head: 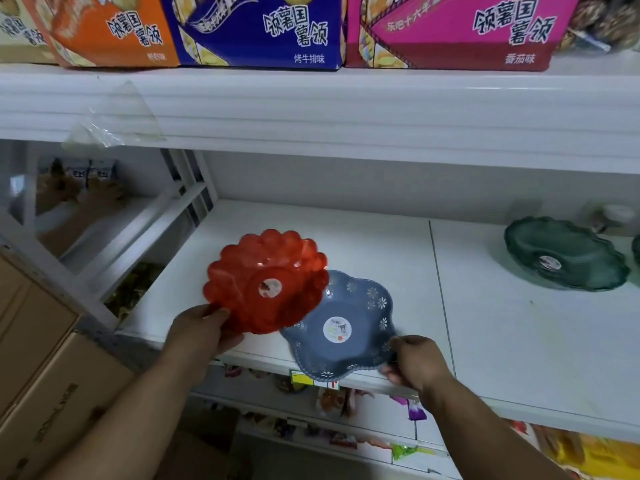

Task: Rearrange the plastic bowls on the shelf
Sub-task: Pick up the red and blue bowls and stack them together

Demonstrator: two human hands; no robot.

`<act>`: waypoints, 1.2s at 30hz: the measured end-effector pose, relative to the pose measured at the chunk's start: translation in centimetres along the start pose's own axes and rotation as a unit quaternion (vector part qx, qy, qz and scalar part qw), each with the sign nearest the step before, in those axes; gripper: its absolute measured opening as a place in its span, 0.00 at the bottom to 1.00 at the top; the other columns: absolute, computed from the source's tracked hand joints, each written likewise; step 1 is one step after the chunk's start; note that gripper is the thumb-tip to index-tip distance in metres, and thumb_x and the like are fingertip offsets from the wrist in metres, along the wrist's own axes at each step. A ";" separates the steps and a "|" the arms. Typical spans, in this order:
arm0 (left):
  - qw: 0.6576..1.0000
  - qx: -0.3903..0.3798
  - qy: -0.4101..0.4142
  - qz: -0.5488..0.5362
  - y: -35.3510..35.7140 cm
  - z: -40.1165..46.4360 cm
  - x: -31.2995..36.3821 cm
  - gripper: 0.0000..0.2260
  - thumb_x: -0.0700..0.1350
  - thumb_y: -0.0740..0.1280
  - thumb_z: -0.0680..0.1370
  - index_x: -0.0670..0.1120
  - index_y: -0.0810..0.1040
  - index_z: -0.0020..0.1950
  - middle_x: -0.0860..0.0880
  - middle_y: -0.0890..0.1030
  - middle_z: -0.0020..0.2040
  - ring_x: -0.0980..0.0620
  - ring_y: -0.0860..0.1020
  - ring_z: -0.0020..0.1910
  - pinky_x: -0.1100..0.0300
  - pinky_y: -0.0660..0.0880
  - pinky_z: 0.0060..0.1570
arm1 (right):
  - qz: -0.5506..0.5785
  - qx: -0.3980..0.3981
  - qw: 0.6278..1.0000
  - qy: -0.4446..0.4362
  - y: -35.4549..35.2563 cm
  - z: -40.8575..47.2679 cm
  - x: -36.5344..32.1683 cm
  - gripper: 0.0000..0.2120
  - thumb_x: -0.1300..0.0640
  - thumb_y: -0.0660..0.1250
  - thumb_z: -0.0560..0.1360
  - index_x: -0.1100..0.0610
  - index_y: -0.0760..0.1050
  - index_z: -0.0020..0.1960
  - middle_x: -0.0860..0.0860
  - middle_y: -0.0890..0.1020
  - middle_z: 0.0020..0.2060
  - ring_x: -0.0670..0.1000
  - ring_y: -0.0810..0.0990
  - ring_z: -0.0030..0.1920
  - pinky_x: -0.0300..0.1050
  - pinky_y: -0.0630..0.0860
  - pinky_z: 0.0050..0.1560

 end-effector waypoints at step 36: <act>0.987 -0.154 0.005 0.038 11.0 0.2 -2.8 0.13 0.40 0.56 0.84 0.43 0.77 0.63 0.42 0.83 0.55 0.42 0.81 0.54 0.46 0.77 0.55 | 0.155 0.016 0.987 -0.038 -1.2 -1.9 -0.3 0.17 0.61 0.60 0.80 0.58 0.84 0.38 0.58 0.85 0.36 0.60 0.84 0.41 0.55 0.84 0.47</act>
Point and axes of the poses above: each hand's wrist, its own z-axis towards the middle knuckle, its own y-axis out of the palm, x = y × z, the point moved 7 cm from there along z, towards the middle knuckle
